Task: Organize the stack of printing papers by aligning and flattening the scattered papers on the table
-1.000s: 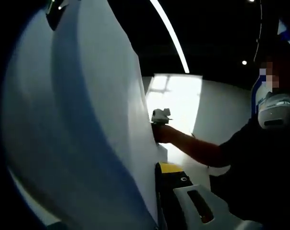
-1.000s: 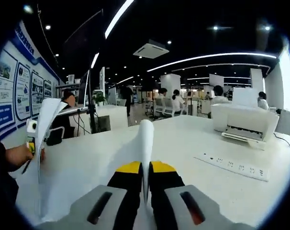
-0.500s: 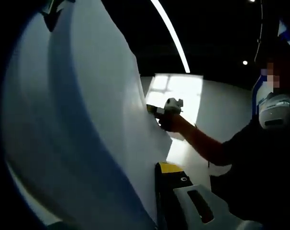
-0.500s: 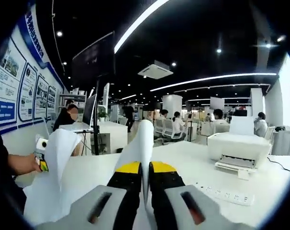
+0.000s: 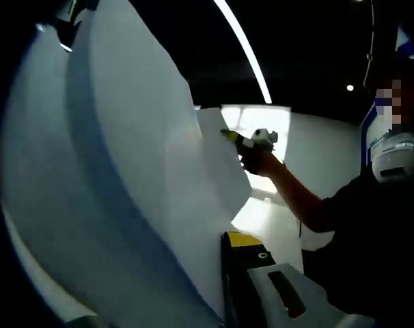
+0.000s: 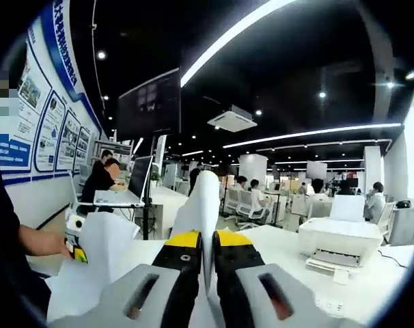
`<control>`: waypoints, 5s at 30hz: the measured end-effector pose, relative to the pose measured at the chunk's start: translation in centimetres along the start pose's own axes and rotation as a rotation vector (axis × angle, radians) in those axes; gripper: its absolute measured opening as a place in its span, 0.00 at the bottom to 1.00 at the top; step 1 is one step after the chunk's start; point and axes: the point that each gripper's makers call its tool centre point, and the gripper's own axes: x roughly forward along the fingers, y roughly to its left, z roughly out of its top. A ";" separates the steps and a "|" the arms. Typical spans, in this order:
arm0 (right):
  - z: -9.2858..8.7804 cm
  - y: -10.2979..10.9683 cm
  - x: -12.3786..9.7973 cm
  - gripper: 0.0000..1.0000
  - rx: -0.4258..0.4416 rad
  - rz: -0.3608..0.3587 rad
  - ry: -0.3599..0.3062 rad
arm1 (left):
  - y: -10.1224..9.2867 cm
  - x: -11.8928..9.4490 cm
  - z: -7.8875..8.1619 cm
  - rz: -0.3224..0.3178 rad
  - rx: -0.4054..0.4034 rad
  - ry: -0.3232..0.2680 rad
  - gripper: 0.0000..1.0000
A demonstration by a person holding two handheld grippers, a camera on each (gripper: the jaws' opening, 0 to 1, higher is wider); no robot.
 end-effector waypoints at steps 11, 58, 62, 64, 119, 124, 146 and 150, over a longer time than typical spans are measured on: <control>3.1 2.8 -0.8 0.04 0.020 0.066 -0.055 | -0.1 0.0 0.1 0.004 0.007 -0.002 0.07; -4.1 12.8 5.1 0.04 0.053 0.201 0.039 | 0.0 -0.2 0.2 -0.007 0.011 -0.018 0.08; -4.8 13.3 5.6 0.03 0.063 0.204 0.045 | -0.2 -0.1 0.4 -0.014 0.007 -0.024 0.09; -5.0 13.3 5.8 0.03 0.068 0.205 0.044 | -0.3 -0.1 0.5 -0.022 0.007 -0.028 0.10; -10.6 21.3 9.0 0.02 0.291 0.218 0.047 | -0.6 -0.1 0.5 -0.012 0.033 -0.035 0.09; -10.5 21.3 8.8 0.04 0.281 0.218 0.039 | -0.4 -0.2 0.4 0.003 0.046 -0.029 0.07; -9.5 15.6 6.7 0.34 0.103 0.005 0.009 | -0.5 -0.3 0.5 0.010 0.046 -0.026 0.06; -9.4 14.8 6.2 0.34 0.101 -0.009 0.011 | -0.5 -0.3 0.5 0.012 0.042 -0.028 0.06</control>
